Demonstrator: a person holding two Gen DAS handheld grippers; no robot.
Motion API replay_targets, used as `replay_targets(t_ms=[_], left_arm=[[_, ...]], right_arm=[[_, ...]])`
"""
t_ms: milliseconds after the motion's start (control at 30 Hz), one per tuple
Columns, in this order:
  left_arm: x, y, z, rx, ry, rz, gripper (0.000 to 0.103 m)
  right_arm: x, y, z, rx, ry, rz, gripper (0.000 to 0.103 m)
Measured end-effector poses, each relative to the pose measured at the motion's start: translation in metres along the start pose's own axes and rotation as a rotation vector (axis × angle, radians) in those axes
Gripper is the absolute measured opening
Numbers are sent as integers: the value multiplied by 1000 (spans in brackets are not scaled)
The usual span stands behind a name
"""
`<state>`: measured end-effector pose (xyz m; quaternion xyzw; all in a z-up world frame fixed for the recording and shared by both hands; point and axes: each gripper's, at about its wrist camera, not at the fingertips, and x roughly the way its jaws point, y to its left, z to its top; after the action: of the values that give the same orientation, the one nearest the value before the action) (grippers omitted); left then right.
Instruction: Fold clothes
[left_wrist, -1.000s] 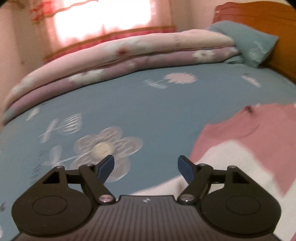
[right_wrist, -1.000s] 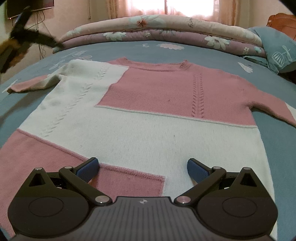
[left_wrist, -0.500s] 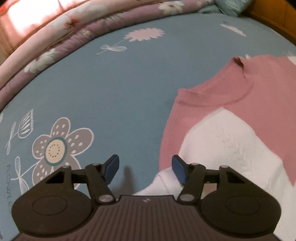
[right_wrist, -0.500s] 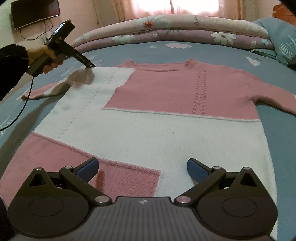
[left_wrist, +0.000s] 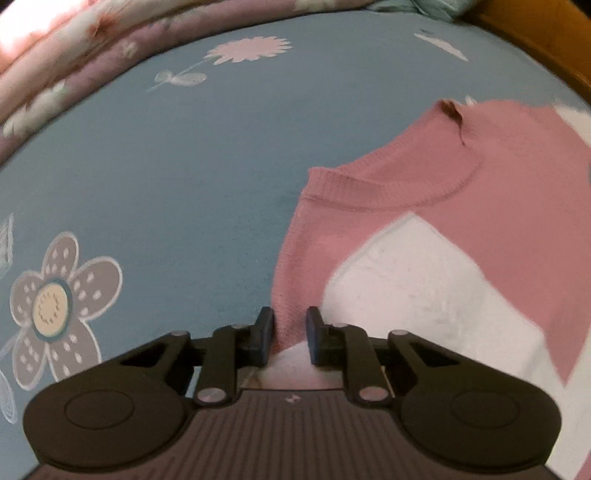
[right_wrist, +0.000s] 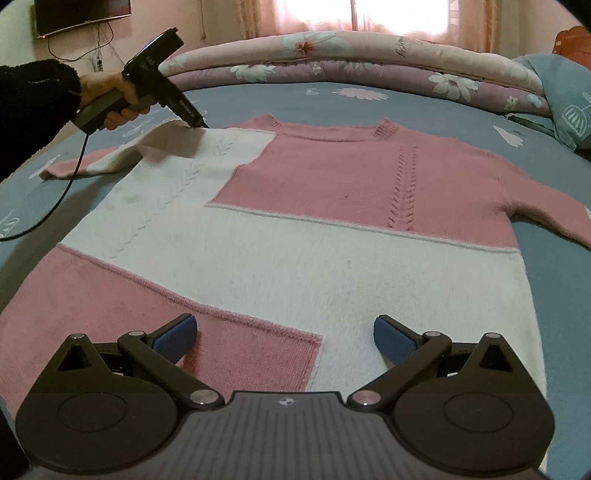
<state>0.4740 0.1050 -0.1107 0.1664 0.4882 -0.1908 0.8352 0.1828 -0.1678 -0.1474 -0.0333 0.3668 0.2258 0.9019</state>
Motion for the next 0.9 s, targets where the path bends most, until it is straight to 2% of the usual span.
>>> replay_targets(t_ms=[100,233,300,367,500,633,700,767,867,900], left_arm=[[-1,0,2,-52,10,14,9],[-8,-13,11,-22,-25,134,7],[-13,-10,18,-57,-62,179,7],[-14,-5,24,-91,-85,189,7],[10,-8,22,-84,-39,208,8],[11,-6,15,-133,-57,200,12],[0,-1,13,-139,-75,181,17],[-16,4,9,-138,-106,172,17],[-40,14,-7,-201,-171,192,34],[-48,18,-17,-243,-196,181,34]], right_arm=[[0,-2,1,13,-1,9,103],[0,-2,0,19,-1,11,103],[-1,-3,0,24,-2,12,103],[-1,-3,0,26,-2,14,103],[-1,-3,0,26,1,13,103],[-1,-2,1,23,9,11,103],[-2,-3,2,30,10,16,103],[-2,-5,3,43,11,23,103],[-2,-8,3,64,10,33,103],[-2,-7,3,65,9,32,103]])
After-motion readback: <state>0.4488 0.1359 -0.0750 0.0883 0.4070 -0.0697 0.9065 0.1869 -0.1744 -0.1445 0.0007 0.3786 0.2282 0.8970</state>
